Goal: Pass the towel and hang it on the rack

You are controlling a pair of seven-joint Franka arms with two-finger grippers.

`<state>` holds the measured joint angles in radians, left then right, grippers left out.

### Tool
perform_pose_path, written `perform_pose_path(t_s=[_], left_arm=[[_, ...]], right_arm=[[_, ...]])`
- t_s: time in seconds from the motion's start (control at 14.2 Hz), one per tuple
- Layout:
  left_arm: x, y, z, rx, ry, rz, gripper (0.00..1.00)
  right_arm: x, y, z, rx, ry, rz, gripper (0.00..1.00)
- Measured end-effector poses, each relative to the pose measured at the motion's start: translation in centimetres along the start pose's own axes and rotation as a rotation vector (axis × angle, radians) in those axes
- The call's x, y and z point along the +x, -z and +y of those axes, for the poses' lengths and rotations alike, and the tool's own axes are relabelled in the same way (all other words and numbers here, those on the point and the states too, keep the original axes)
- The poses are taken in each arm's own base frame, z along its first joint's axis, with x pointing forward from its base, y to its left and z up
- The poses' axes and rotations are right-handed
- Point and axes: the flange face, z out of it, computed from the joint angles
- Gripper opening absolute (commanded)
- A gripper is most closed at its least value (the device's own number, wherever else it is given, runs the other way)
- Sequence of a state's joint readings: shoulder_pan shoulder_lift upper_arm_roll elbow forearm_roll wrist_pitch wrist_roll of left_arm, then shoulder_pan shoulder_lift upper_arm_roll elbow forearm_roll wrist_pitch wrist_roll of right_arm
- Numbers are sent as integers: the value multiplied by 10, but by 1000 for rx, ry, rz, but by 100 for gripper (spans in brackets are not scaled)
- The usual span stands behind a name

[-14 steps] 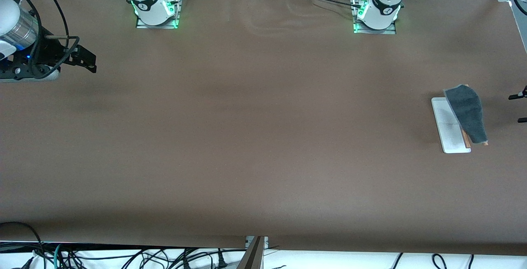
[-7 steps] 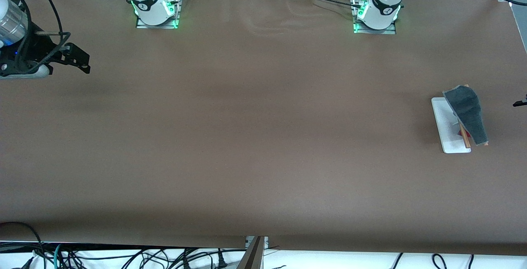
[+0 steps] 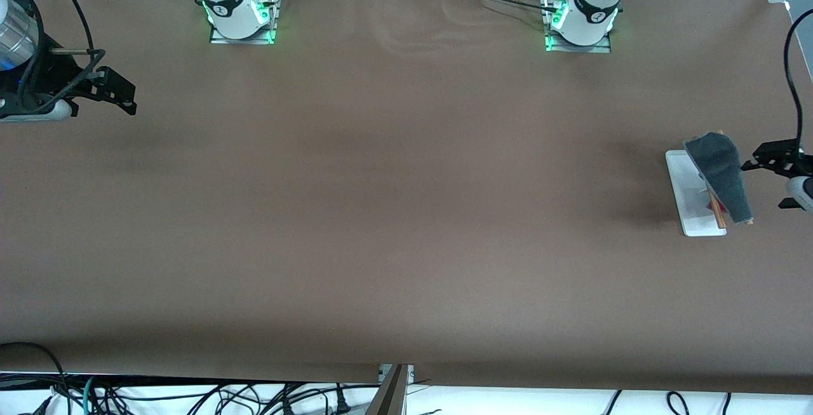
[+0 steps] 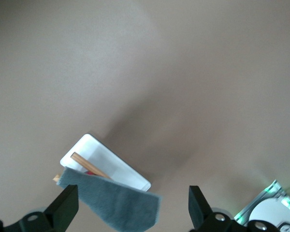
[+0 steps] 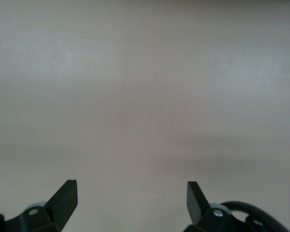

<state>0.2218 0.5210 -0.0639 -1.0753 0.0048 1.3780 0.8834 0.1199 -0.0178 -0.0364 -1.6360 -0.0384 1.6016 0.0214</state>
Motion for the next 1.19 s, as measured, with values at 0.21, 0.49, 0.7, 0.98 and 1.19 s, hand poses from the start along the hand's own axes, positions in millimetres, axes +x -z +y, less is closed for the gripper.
perform_pose_path(t_s=[0.21, 0.49, 0.7, 0.98, 1.19], left_arm=[[26, 8, 31, 9, 122, -7, 100], [44, 24, 91, 126, 221, 108, 100], [19, 36, 121, 188, 332, 201, 100], [-7, 34, 179, 163, 665, 228, 100], [-14, 29, 183, 161, 692, 229, 100]], right_arm=[[-7, -6, -6, 57, -14, -70, 100], [-10, -6, -13, 98, -47, -91, 100], [-10, -6, -13, 98, -47, -91, 100], [-10, -6, -13, 98, -47, -90, 100], [-10, -6, -13, 98, -47, -90, 100]])
